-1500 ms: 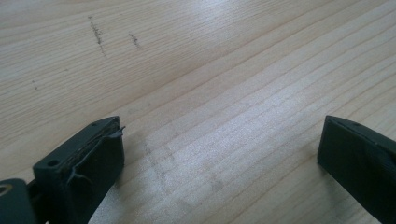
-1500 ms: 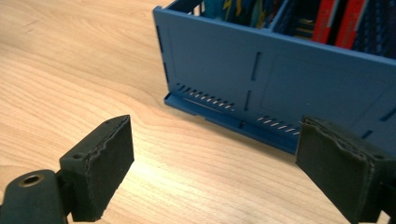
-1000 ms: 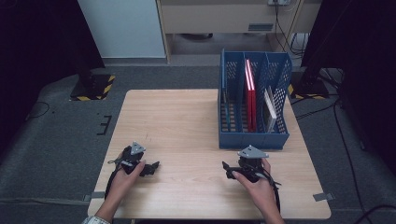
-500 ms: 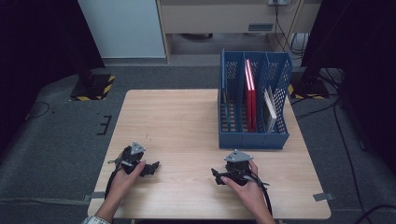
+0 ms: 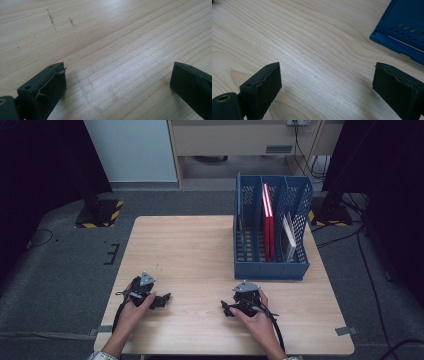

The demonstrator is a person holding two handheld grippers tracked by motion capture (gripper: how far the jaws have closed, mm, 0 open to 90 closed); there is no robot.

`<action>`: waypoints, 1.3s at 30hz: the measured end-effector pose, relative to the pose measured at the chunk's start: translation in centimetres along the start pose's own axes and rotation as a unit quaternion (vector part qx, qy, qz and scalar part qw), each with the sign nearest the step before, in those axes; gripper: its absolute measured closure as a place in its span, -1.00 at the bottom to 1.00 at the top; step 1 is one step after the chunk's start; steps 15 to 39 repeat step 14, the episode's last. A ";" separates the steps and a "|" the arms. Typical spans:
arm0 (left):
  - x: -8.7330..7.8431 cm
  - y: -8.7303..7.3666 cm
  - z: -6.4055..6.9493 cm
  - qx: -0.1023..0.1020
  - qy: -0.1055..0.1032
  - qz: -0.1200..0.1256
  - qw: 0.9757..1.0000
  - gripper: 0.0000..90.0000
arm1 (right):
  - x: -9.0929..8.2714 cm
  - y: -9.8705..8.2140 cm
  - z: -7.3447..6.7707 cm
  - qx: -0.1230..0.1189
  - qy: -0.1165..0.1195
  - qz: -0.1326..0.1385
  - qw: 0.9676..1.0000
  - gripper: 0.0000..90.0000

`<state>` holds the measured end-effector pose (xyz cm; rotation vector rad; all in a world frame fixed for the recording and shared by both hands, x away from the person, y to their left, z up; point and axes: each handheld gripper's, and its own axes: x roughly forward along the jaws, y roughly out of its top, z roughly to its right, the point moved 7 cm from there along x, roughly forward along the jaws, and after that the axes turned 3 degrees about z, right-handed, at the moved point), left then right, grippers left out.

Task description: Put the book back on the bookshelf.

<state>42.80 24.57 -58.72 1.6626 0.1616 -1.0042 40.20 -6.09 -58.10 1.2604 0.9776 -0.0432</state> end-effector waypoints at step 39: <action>0.0 0.0 0.0 0.000 0.000 0.000 1.000 -1.00 | 0.7 -0.3 0.1 0.002 -0.015 -0.016 1.000 -0.87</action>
